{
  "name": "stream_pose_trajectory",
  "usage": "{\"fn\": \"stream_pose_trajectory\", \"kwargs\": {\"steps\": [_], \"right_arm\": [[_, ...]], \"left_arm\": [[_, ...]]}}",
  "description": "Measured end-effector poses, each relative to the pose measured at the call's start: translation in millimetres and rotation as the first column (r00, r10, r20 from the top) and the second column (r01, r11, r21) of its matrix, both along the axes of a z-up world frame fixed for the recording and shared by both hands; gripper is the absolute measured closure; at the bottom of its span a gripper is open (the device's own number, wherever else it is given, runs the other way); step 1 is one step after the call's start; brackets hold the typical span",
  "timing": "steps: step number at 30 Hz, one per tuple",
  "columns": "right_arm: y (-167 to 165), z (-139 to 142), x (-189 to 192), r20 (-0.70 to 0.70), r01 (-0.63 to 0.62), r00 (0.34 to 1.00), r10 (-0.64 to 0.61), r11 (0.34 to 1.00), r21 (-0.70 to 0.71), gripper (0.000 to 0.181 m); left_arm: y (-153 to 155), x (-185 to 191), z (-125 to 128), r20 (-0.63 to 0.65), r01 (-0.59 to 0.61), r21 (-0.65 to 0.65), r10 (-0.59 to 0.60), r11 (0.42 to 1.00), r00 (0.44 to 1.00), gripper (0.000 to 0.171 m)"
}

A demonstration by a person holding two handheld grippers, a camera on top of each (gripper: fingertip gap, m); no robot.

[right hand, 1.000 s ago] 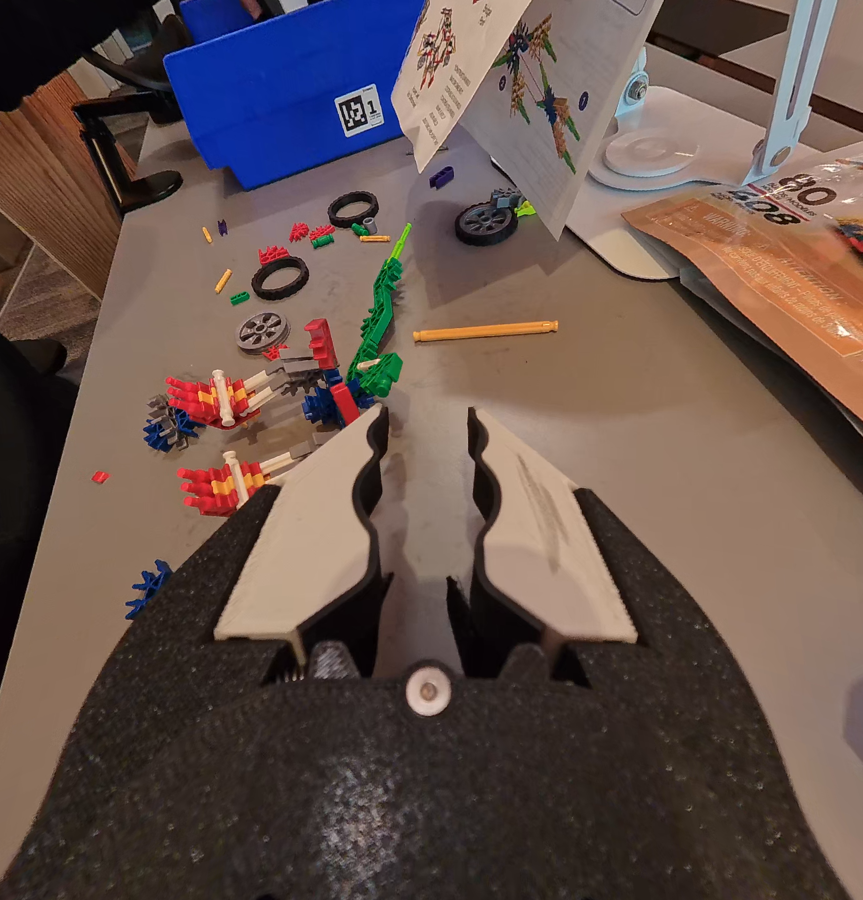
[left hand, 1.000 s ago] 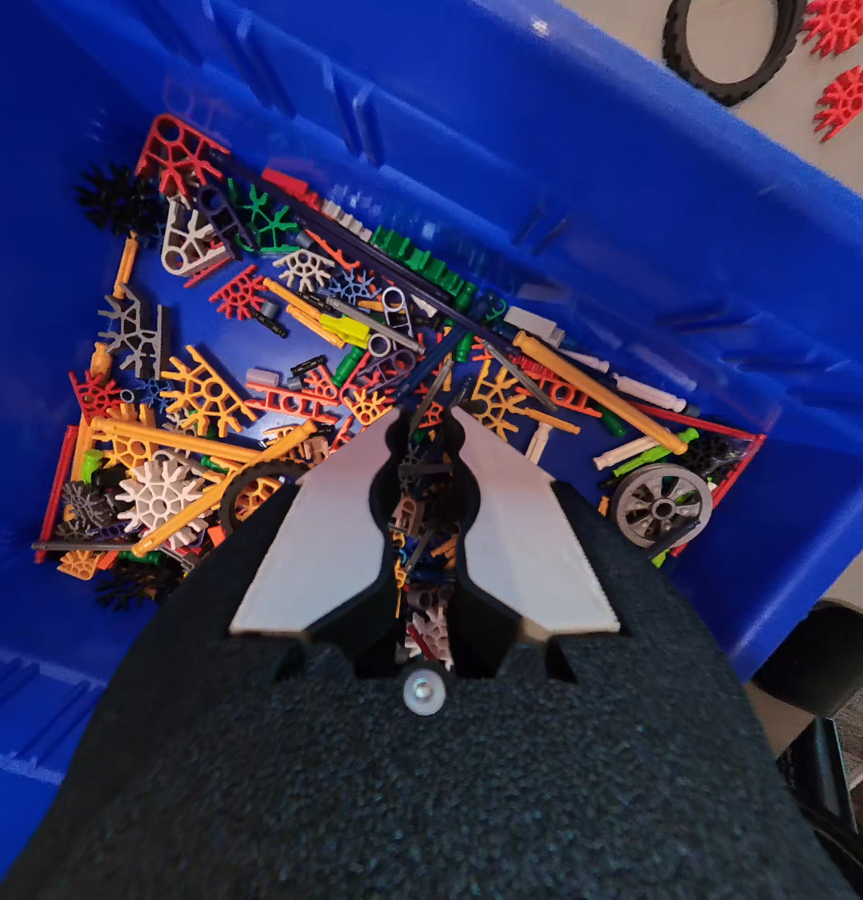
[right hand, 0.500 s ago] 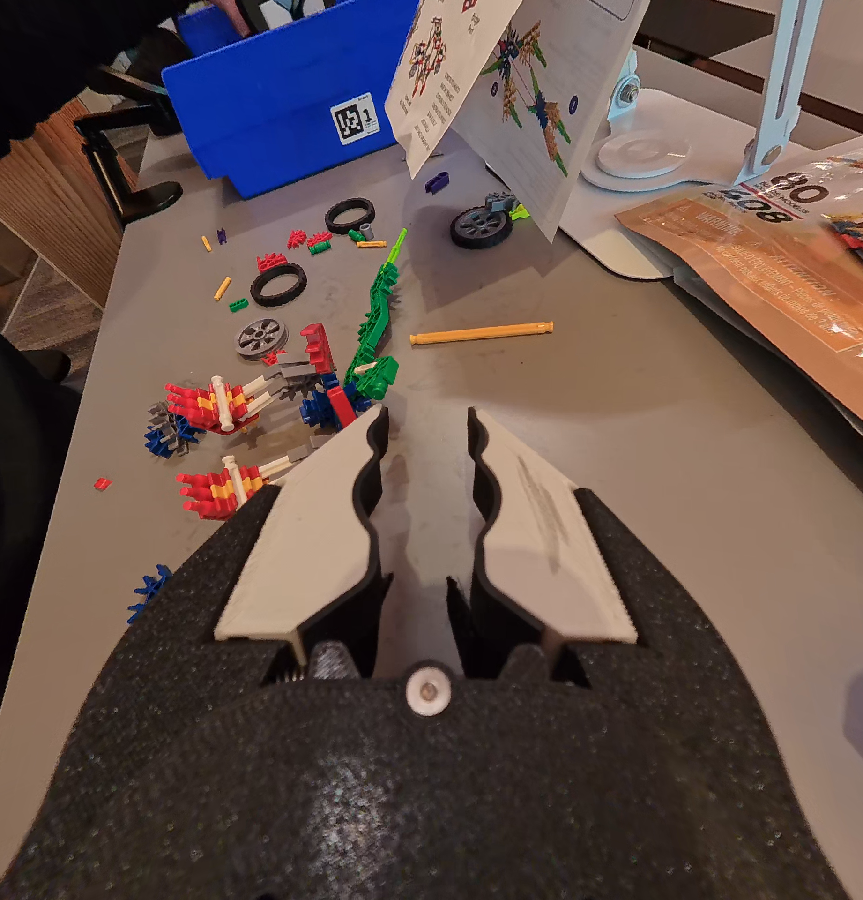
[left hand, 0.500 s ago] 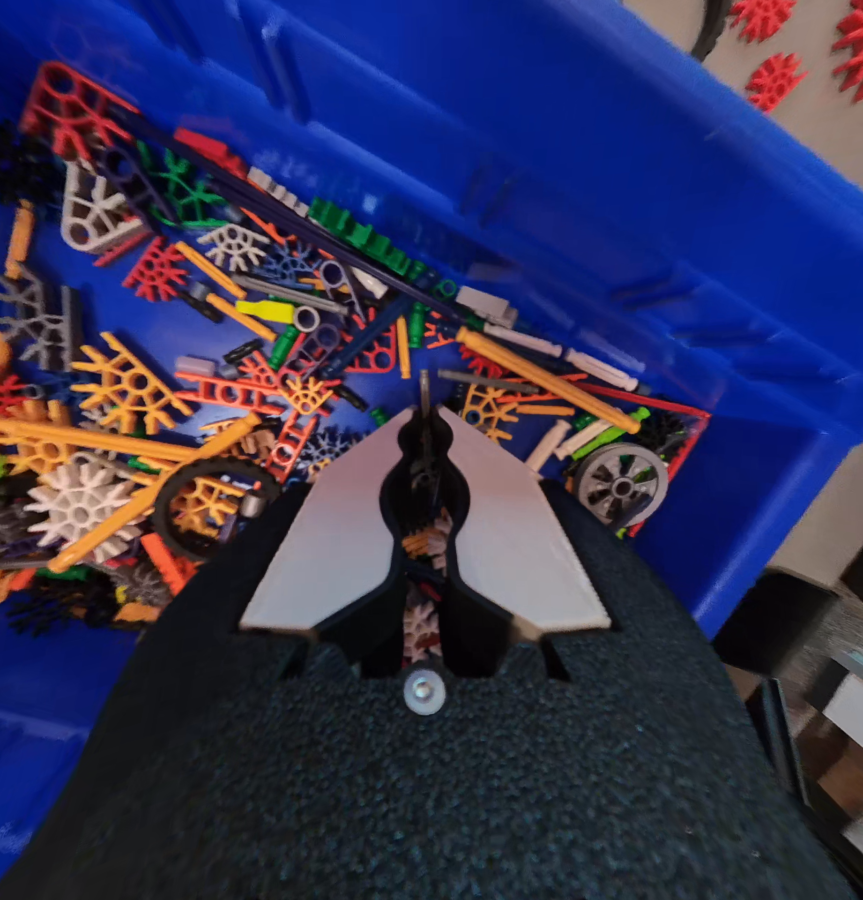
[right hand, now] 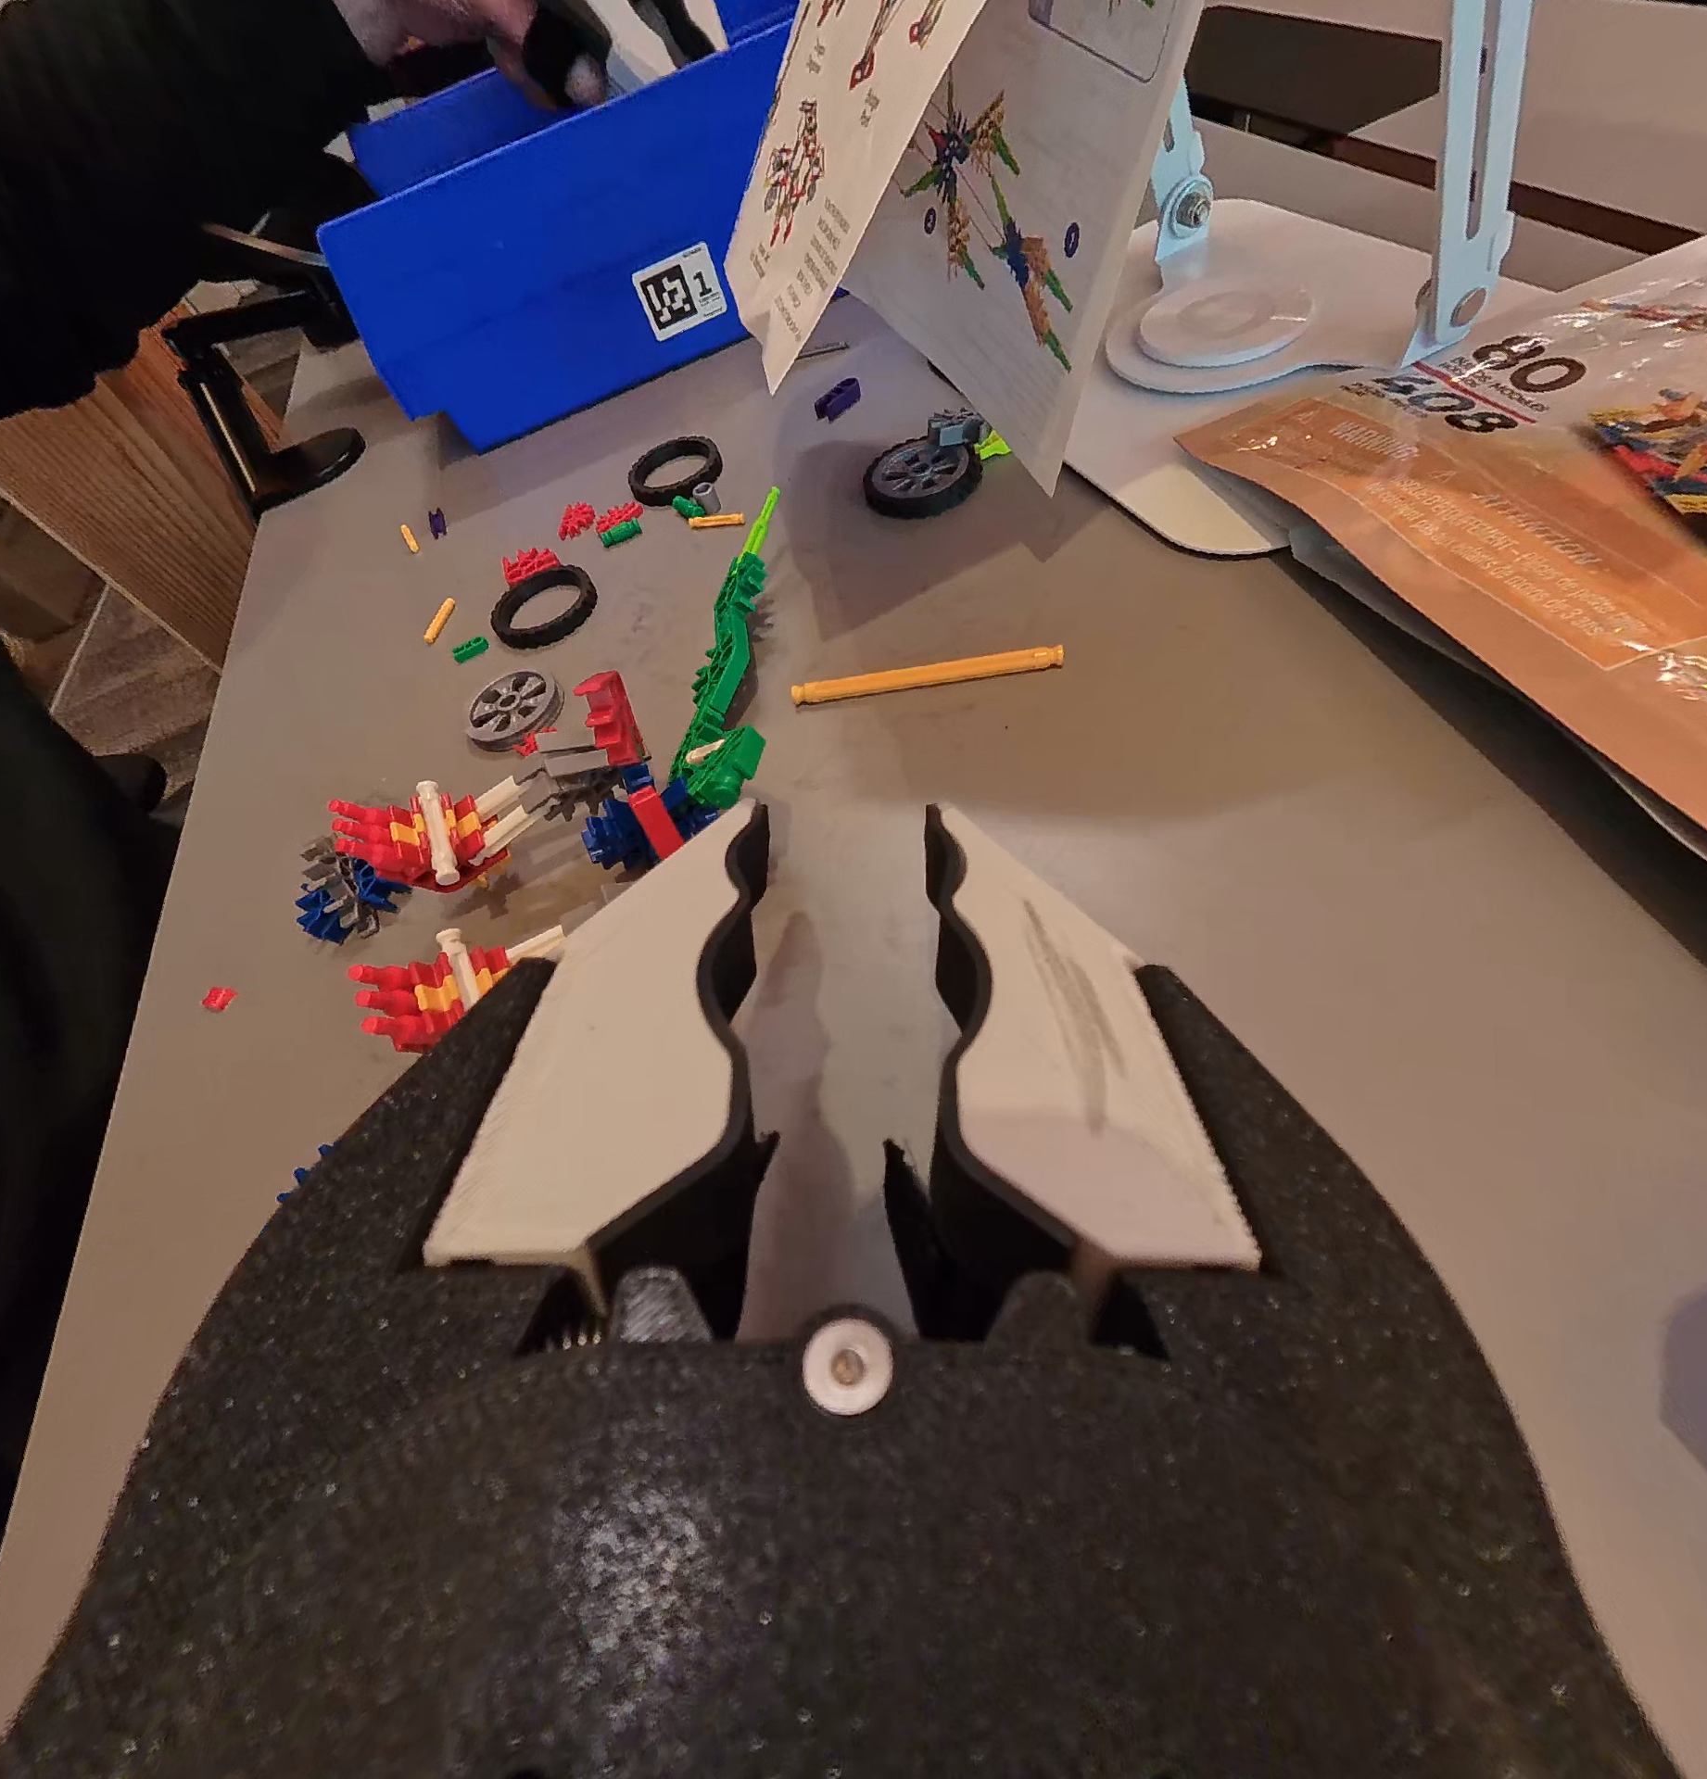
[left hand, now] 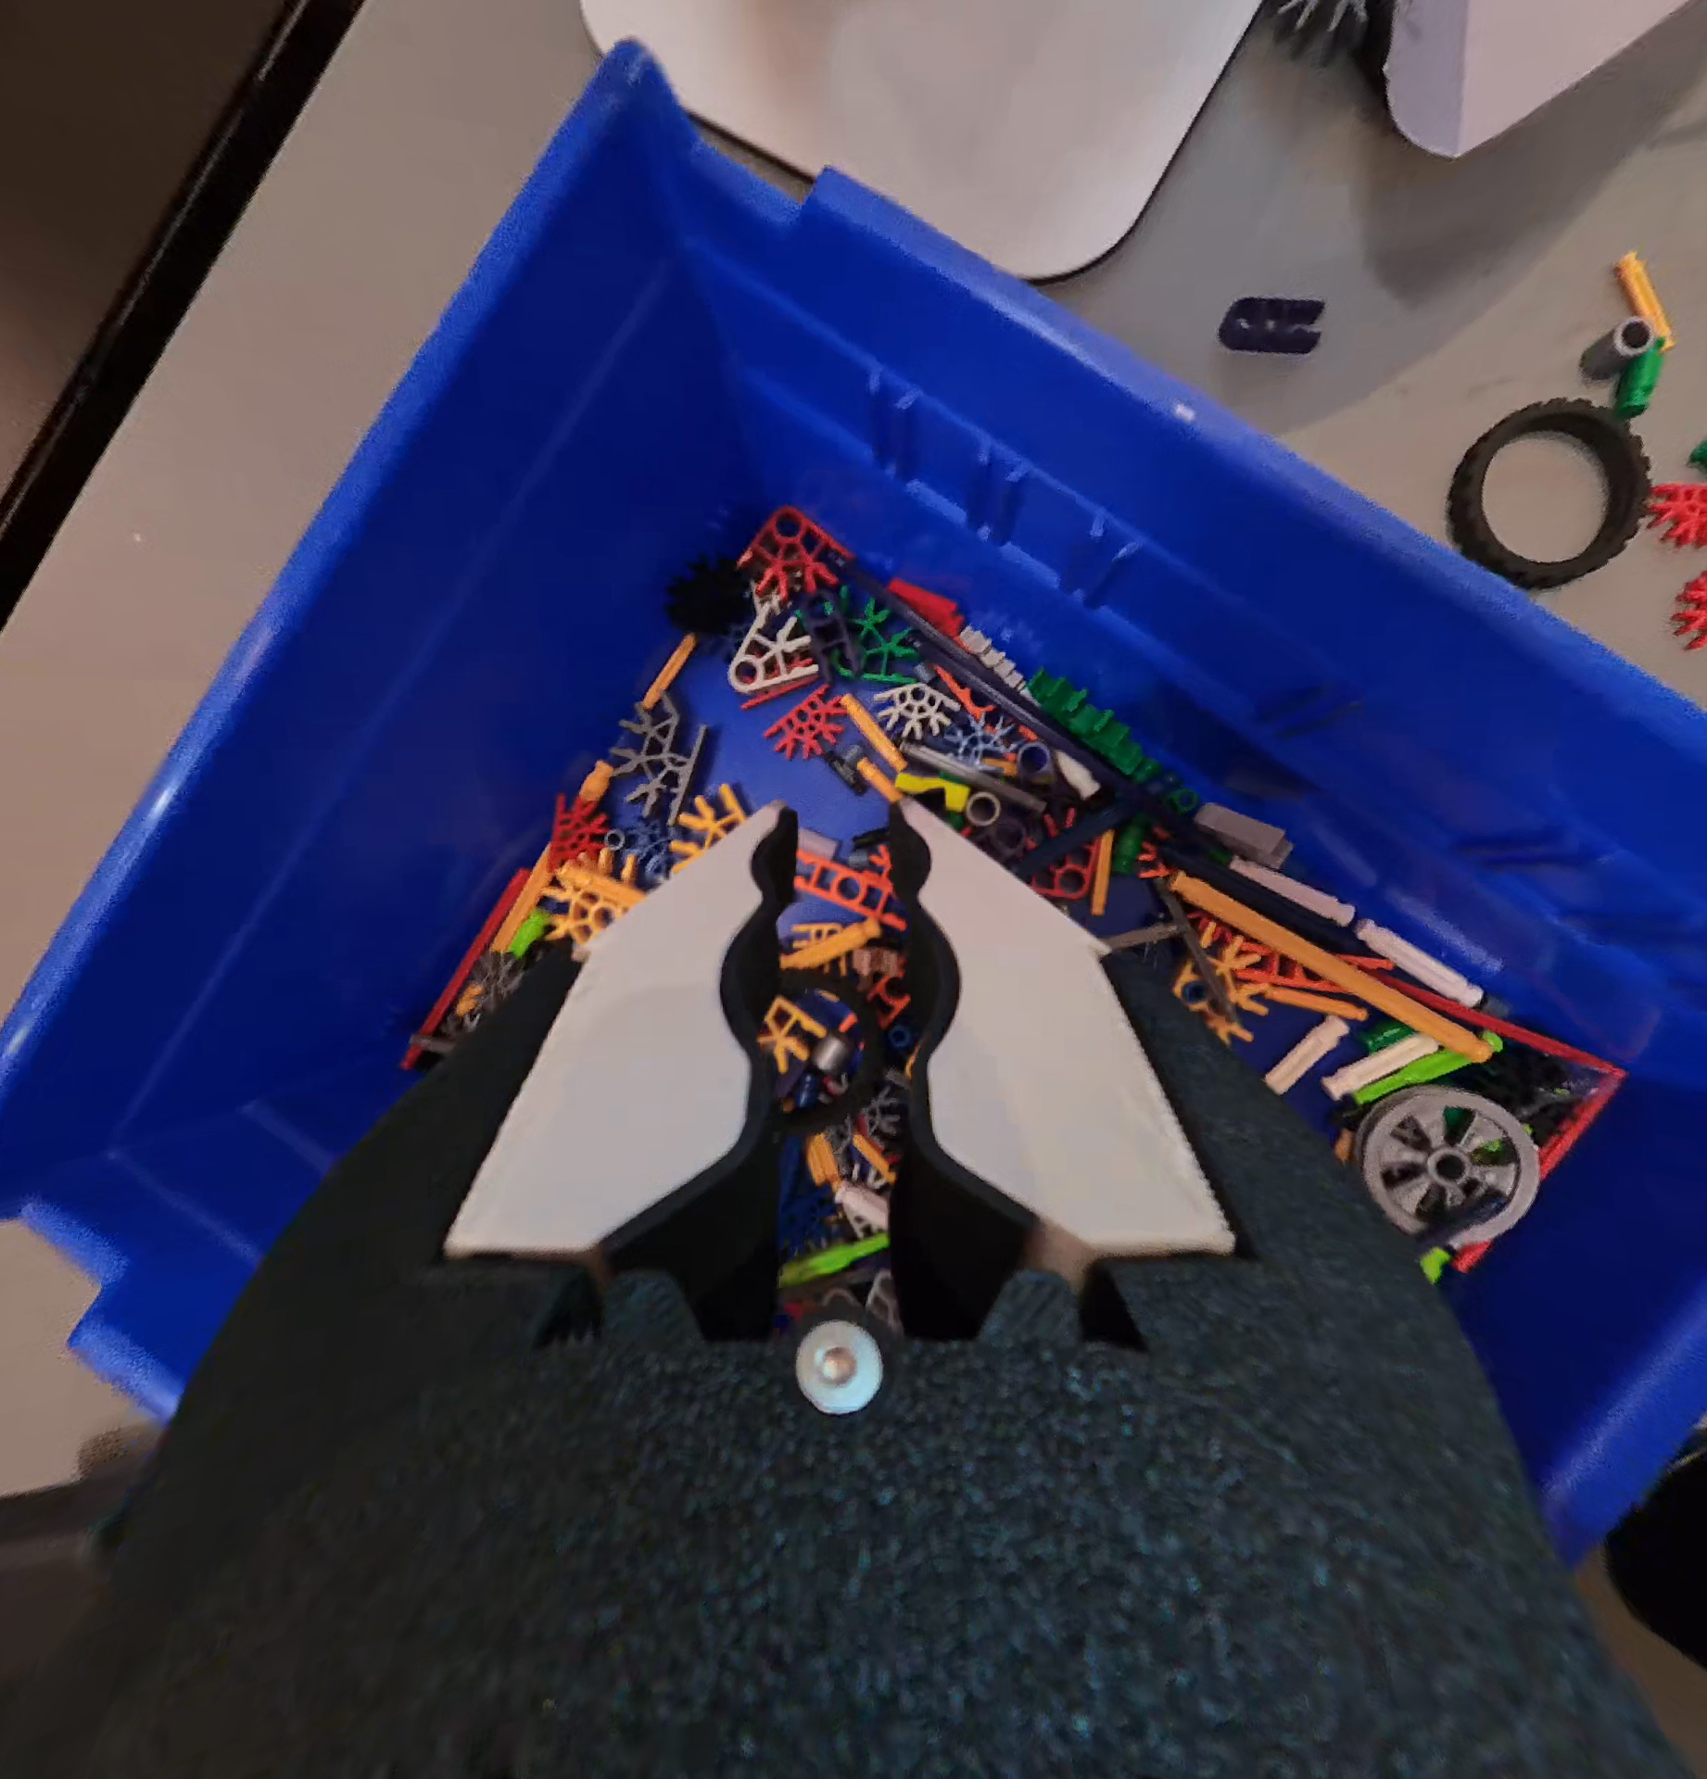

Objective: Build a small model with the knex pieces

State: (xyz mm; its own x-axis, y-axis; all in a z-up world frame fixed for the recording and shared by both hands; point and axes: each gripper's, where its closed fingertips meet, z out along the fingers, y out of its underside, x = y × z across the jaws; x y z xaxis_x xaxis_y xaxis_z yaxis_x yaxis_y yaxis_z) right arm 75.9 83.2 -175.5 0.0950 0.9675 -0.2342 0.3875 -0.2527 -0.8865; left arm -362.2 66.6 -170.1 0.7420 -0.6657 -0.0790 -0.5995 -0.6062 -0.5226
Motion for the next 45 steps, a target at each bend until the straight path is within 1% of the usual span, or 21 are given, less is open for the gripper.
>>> {"fn": "stream_pose_trajectory", "kwargs": {"steps": [4, 9, 15, 18, 22, 27, 28, 30, 32, 34, 35, 36, 37, 40, 42, 43, 45], "right_arm": [[0, 0, 0, 0.0, -0.002, 1.0, 0.002, 1.0, -0.017, 0.149], [1, -1, 0, 0.003, -0.003, 1.0, 0.003, 1.0, -0.028, 0.149], [1, -2, 0, 0.006, -0.004, 1.0, 0.005, 1.0, -0.03, 0.149], [0, -2, -1, 0.009, -0.005, 1.0, 0.005, 1.0, -0.029, 0.149], [0, -3, -1, 0.015, -0.006, 1.0, 0.007, 1.0, -0.026, 0.149], [0, -3, -1, 0.015, -0.009, 1.0, 0.009, 1.0, -0.029, 0.149], [0, -3, -1, 0.014, -0.009, 1.0, 0.01, 1.0, -0.03, 0.149], [0, -3, -1, 0.016, -0.01, 1.0, 0.01, 1.0, -0.03, 0.149], [0, -3, -1, 0.018, -0.011, 1.0, 0.011, 1.0, -0.029, 0.149], [0, -3, -1, 0.02, -0.011, 1.0, 0.012, 1.0, -0.029, 0.149], [0, -4, -1, 0.021, -0.011, 1.0, 0.012, 1.0, -0.029, 0.149], [0, -4, -1, 0.022, -0.012, 1.0, 0.013, 0.999, -0.03, 0.149], [-1, -4, -1, 0.022, -0.013, 1.0, 0.014, 0.999, -0.03, 0.149], [-1, -4, -1, 0.024, -0.016, 1.0, 0.017, 0.999, -0.03, 0.149], [-1, -4, -1, 0.026, -0.019, 0.999, 0.019, 0.999, -0.029, 0.149], [-2, -5, -1, 0.027, -0.02, 0.999, 0.021, 0.999, -0.028, 0.149], [-2, -5, -1, 0.03, -0.024, 0.999, 0.025, 0.999, -0.028, 0.149]], "left_arm": [[-9, -10, 5, -0.008, 0.0, -0.008, 0.0, 1.0, 1.0, 0.153], [-13, -16, 7, -0.078, 0.016, -0.001, -0.016, 1.0, 0.997, 0.153], [-18, -20, 28, -0.076, 0.016, 0.056, -0.011, 0.998, 0.997, 0.154], [-23, -32, 26, -0.119, 0.018, 0.036, -0.014, 0.999, 0.993, 0.154], [-30, -48, 12, -0.239, 0.03, -0.033, -0.037, 0.999, 0.97, 0.154], [-33, -54, -9, -0.35, 0.065, -0.131, -0.107, 0.989, 0.931, 0.152], [-32, -55, -14, -0.381, 0.076, -0.153, -0.13, 0.985, 0.916, 0.151], [-30, -60, -24, -0.462, 0.095, -0.189, -0.173, 0.977, 0.87, 0.153], [-32, -62, -34, -0.522, 0.12, -0.254, -0.24, 0.96, 0.819, 0.154], [-25, -64, -38, -0.591, 0.13, -0.264, -0.266, 0.956, 0.761, 0.157], [-20, -63, -38, -0.604, 0.137, -0.26, -0.271, 0.956, 0.749, 0.16], [-15, -60, -38, -0.603, 0.143, -0.257, -0.274, 0.956, 0.749, 0.168], [-10, -55, -37, -0.59, 0.155, -0.247, -0.275, 0.956, 0.759, 0.171], [3, -32, -35, -0.487, 0.2, -0.203, -0.276, 0.959, 0.828, 0.171], [18, -19, -23, -0.42, 0.211, -0.108, -0.237, 0.971, 0.876, 0.171], [20, -16, -18, -0.393, 0.208, -0.091, -0.227, 0.974, 0.891, 0.167], [17, -21, -9, -0.399, 0.2, -0.088, -0.218, 0.976, 0.891, 0.162]]}}
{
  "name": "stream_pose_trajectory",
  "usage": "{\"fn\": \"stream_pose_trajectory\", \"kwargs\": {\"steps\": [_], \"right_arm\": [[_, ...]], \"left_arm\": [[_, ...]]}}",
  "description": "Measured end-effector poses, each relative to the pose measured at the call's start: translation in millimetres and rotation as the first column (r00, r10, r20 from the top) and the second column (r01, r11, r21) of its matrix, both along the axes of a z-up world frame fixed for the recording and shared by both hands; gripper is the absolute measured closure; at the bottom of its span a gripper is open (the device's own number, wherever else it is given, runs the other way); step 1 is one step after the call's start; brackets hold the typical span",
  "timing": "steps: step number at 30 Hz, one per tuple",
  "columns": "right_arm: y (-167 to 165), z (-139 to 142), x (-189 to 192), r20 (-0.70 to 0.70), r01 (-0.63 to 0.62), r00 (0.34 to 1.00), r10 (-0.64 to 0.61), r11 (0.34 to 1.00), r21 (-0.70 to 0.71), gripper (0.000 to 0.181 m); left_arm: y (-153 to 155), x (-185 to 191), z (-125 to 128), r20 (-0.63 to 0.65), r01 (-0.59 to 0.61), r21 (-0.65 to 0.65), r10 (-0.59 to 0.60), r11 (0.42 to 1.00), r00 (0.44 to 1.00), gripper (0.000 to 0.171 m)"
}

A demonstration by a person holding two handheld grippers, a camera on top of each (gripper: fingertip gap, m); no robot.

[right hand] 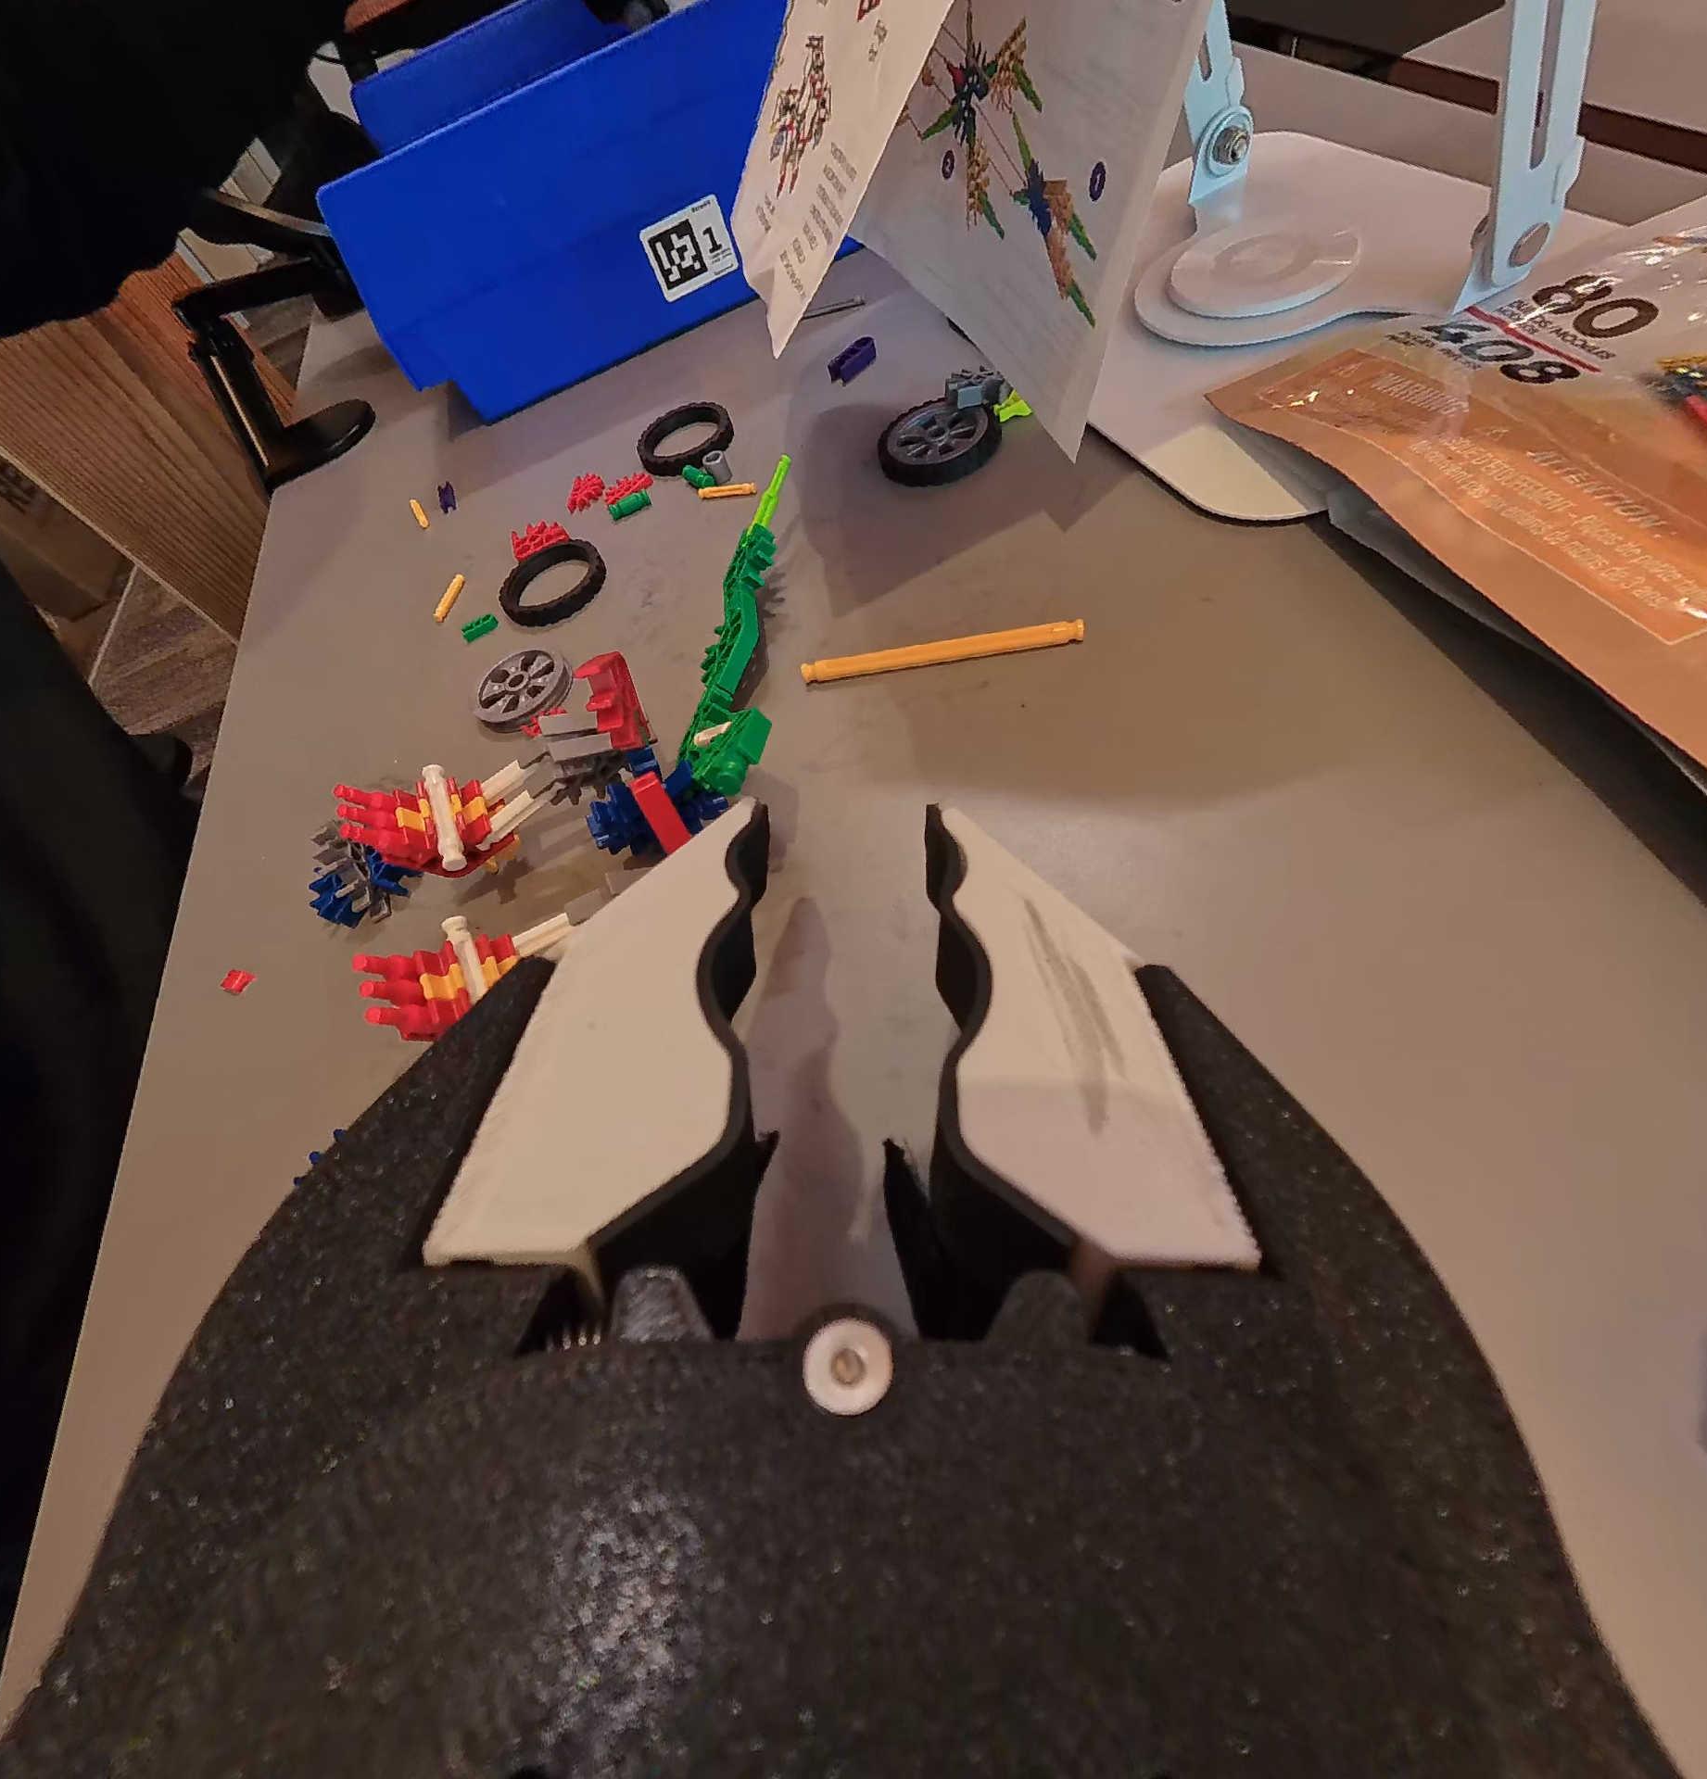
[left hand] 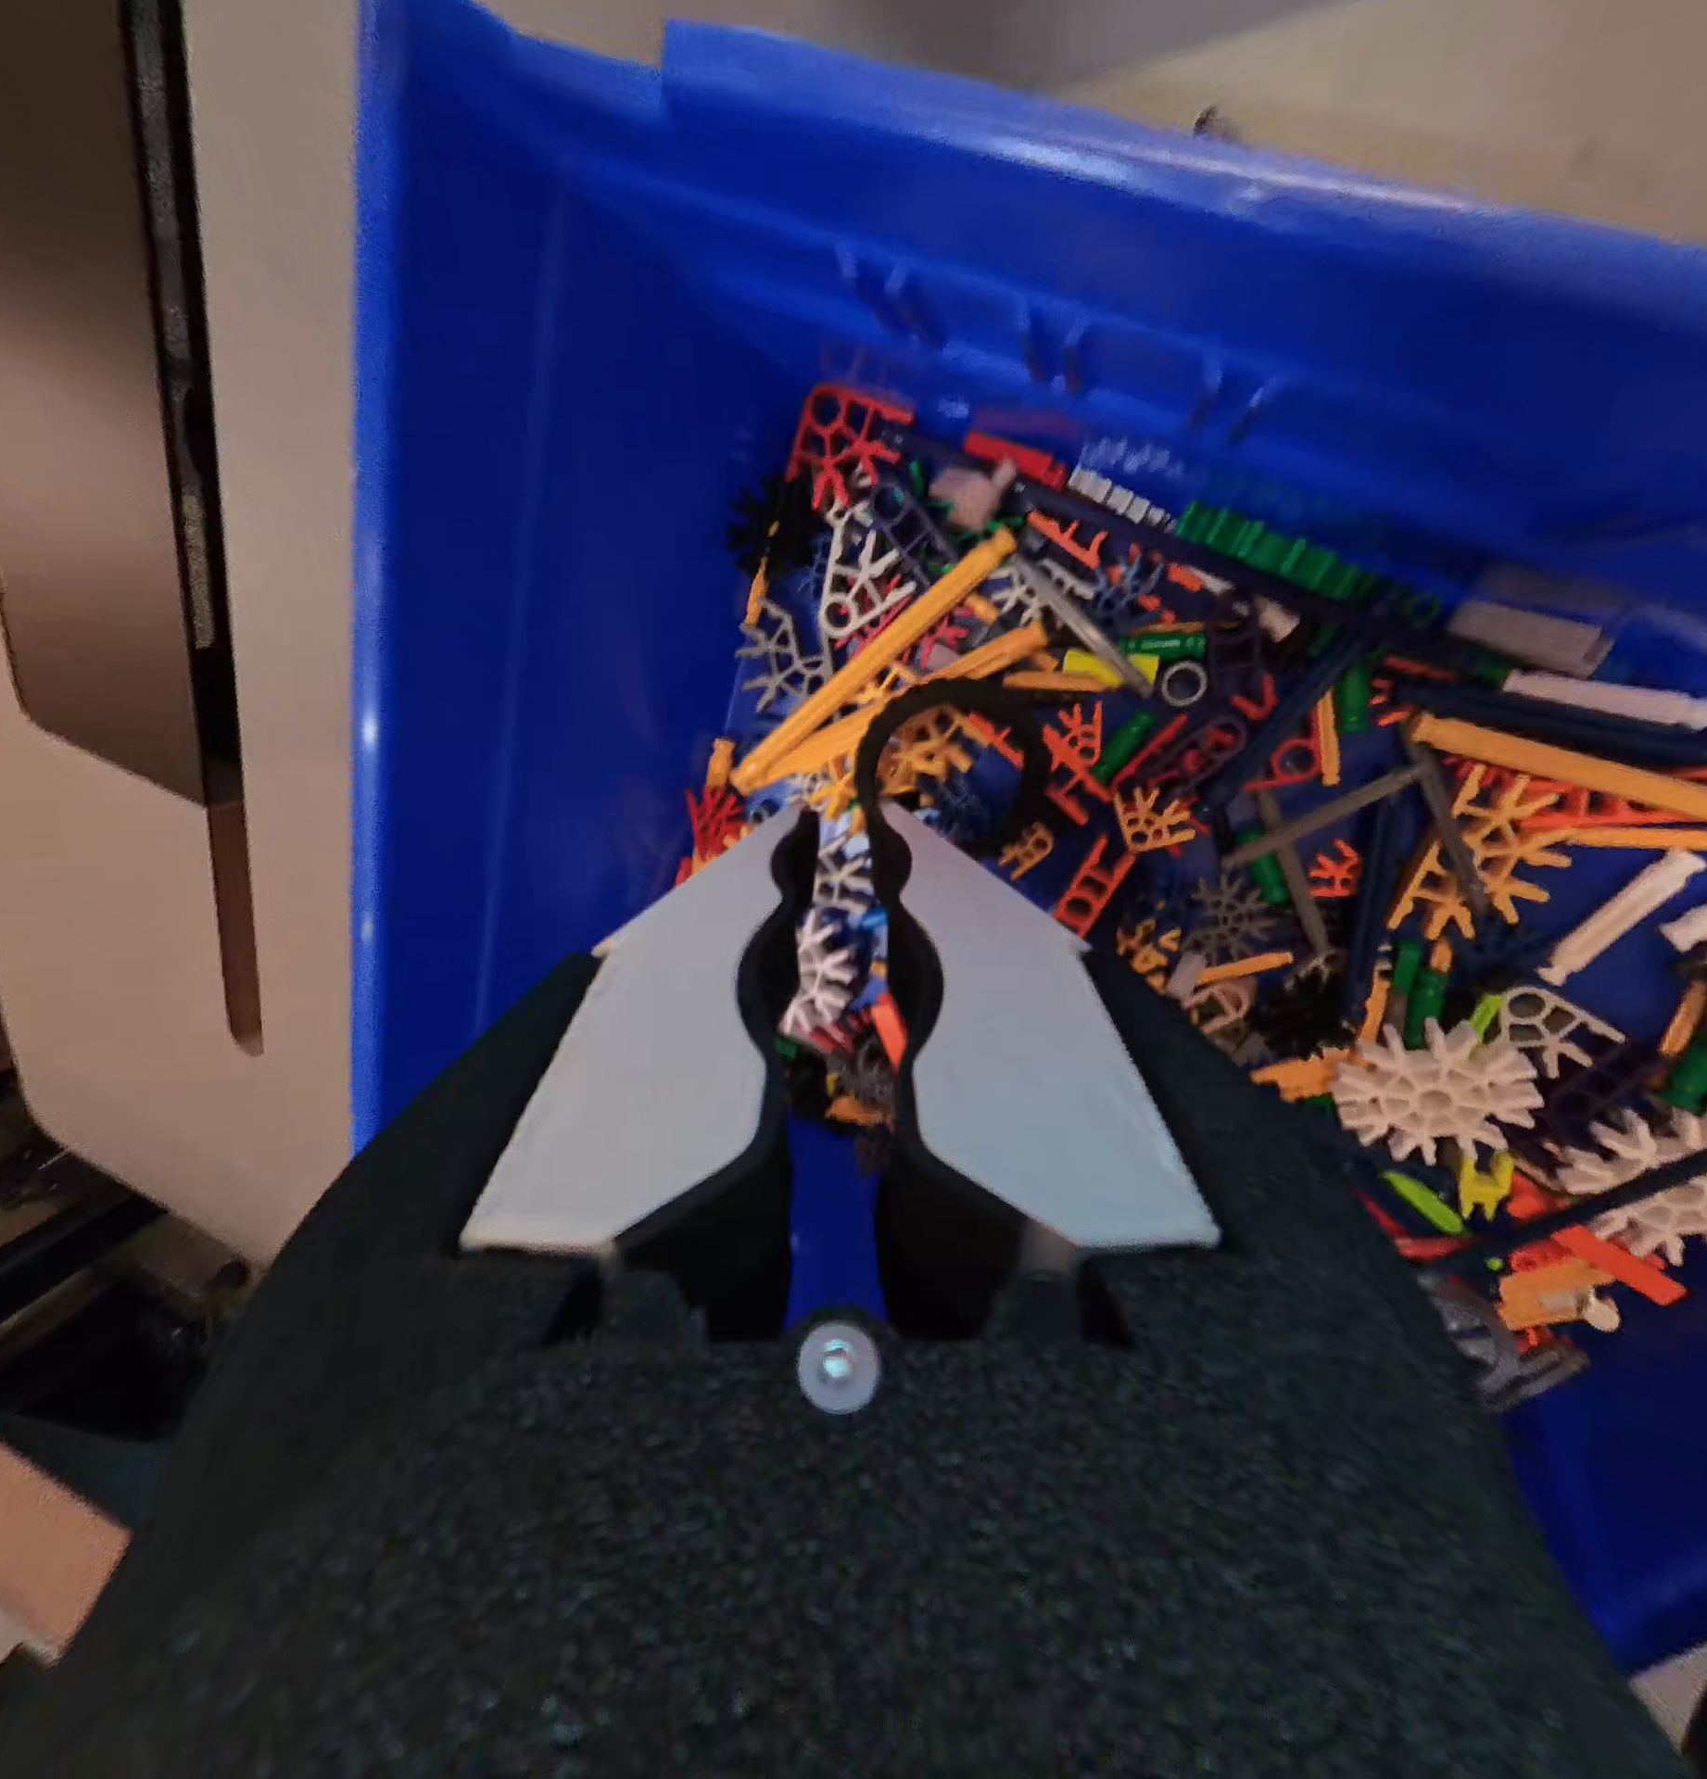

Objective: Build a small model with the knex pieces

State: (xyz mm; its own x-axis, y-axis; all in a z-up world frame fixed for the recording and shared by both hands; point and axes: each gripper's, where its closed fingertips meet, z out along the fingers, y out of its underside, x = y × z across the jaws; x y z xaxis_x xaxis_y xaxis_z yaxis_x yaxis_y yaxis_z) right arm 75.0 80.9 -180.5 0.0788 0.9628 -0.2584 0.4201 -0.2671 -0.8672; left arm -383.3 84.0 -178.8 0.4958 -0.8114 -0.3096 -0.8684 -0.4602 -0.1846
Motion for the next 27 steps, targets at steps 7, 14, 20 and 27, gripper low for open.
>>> {"fn": "stream_pose_trajectory", "kwargs": {"steps": [7, 14, 20, 27], "right_arm": [[-2, -2, -1, 0.016, -0.015, 1.0, 0.015, 1.0, 0.002, 0.149], [-3, -4, -1, 0.025, -0.014, 1.0, 0.014, 1.0, 0.009, 0.149], [-2, -4, -1, 0.026, -0.013, 1.0, 0.012, 1.0, 0.01, 0.149], [-3, -4, -1, 0.027, -0.015, 1.0, 0.014, 1.0, 0.008, 0.149]], "left_arm": [[-22, -38, 15, -0.097, -0.066, -0.018, 0.064, 0.998, 0.993, 0.157], [-35, -57, 13, -0.14, -0.102, -0.058, 0.093, 0.993, 0.986, 0.156], [-48, -56, -7, -0.174, -0.093, -0.162, 0.065, 0.982, 0.983, 0.156], [-67, -55, -30, -0.205, -0.099, -0.301, 0.037, 0.948, 0.978, 0.155]]}}
